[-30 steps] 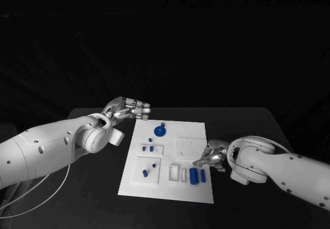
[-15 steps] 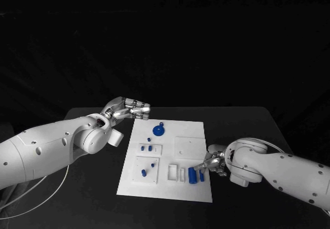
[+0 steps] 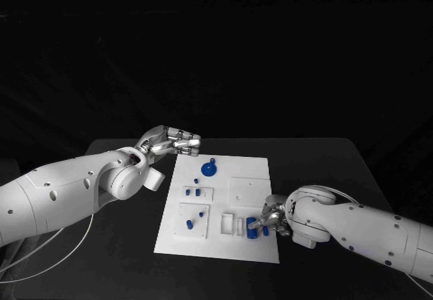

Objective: Assemble the parts on the task board

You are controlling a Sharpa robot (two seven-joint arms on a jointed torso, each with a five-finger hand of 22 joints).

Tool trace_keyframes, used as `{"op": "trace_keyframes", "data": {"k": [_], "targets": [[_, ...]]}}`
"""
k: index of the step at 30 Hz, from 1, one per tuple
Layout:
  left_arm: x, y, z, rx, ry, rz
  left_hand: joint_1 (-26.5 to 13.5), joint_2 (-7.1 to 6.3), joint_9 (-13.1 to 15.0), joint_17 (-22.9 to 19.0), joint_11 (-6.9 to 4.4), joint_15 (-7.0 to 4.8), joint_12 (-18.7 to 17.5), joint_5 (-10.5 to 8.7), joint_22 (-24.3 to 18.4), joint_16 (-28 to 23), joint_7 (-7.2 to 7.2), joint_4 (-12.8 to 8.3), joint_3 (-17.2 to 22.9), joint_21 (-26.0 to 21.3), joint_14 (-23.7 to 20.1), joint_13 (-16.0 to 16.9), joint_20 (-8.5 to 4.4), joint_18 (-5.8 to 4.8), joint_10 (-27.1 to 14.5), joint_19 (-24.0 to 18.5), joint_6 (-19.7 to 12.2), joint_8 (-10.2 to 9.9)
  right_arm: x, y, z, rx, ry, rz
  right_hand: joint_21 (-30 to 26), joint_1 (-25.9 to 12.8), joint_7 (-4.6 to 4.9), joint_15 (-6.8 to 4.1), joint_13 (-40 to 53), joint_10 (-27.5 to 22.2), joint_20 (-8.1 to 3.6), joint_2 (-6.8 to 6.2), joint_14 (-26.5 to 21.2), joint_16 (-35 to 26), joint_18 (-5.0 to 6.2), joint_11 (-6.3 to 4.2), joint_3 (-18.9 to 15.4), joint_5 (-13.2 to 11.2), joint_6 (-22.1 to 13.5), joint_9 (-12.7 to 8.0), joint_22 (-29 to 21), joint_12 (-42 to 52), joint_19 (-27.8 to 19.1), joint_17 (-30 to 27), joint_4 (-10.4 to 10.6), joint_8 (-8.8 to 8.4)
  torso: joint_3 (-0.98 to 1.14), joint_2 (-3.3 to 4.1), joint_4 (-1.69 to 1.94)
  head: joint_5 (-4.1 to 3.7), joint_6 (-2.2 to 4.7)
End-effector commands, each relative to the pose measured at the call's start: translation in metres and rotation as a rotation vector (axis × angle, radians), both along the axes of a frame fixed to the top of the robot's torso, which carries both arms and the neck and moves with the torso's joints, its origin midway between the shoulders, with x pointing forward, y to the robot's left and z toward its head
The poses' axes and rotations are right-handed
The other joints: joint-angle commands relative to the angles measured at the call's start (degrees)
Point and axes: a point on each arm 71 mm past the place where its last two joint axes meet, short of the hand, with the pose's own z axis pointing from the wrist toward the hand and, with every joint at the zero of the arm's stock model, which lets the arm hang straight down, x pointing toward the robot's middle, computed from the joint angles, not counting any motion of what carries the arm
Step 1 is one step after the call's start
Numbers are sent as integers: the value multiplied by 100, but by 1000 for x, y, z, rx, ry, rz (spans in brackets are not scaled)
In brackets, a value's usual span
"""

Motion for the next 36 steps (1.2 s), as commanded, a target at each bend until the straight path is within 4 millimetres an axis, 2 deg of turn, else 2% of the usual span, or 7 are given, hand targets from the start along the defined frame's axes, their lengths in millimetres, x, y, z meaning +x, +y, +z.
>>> {"op": "trace_keyframes", "data": {"k": [1,10,19,27,33,36], "targets": [[-1,-4,1,-17,-7,-25,-58,-21,7,-3,1,6,5,27,-6,-20,19,30,7,-35,-38,2,31,-2,-50,19,-26,1,0,0,-3,-25,12,-20,8,5,0,13,9,15,-7,-56,17,-21,-47,12,7,-12,-30,-8,516,-20,271,5,0,-15,0,2,-2,11,-10],[-2,-5,1,-21,-5,-30,-59,-23,7,-3,5,9,5,30,-22,-21,28,38,22,-34,-43,2,35,8,-59,31,-27,2,1,10,-13,-35,11,-8,0,16,3,14,25,17,-4,-65,23,-37,-45,14,4,-12,-34,-13,515,-51,268,22,-16,-15,-4,0,-11,31,-41],[-2,-7,1,-24,1,-36,-65,-24,6,-3,20,12,4,27,-41,-21,53,45,30,-36,-51,2,39,12,-79,34,-43,1,3,24,-21,-25,-5,-7,-18,-7,17,18,42,8,-3,-141,26,-70,-39,22,-35,-12,-85,-25,510,-97,269,34,2,-20,-11,5,4,36,-53],[-2,-9,1,-22,8,-40,-59,-30,6,-3,29,16,5,32,-48,-20,67,44,35,-36,-55,2,41,14,-91,36,-53,1,2,33,-28,-23,4,-2,-25,94,30,25,65,-5,8,-166,33,-93,-29,32,-42,-11,-129,-27,513,-137,271,64,4,-15,-12,2,-13,57,-54],[-2,-9,0,-22,11,-43,-51,-27,6,-3,33,16,4,38,-59,-20,74,44,46,-35,-53,2,43,16,-97,39,-59,2,2,31,-33,-35,11,-8,-20,210,41,39,71,-15,31,-59,40,-99,-17,40,57,36,-127,-5,516,-136,268,66,-313,-18,-10,-2,-19,57,-50],[-2,-10,0,-21,12,-45,-53,-30,6,-3,38,16,3,47,-62,-21,80,46,46,-34,-55,2,44,17,-103,39,-66,0,3,29,-35,-42,10,-15,-24,231,49,43,48,-51,39,-36,36,-103,-6,45,59,336,-161,0,515,-171,261,65,-567,-19,-12,-1,-24,54,-44]]}}
